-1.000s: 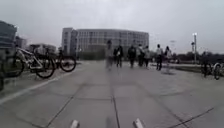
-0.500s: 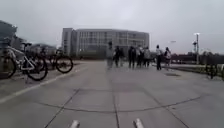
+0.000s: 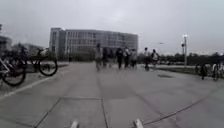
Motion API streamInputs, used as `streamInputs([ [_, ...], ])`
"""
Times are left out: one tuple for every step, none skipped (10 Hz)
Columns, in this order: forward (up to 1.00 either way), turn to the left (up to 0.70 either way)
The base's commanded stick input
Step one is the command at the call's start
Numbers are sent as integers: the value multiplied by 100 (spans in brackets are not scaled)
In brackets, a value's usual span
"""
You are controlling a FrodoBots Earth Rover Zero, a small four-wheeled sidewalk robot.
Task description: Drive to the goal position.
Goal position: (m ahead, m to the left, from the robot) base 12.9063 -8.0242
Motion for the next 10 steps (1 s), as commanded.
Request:
streamInputs([
  [77, -4],
  [77, -4],
  [77, -4],
  [77, -4],
  [77, -4],
  [77, -4],
  [77, -4],
  [77, -4],
  [77, -4],
  [77, -4],
])
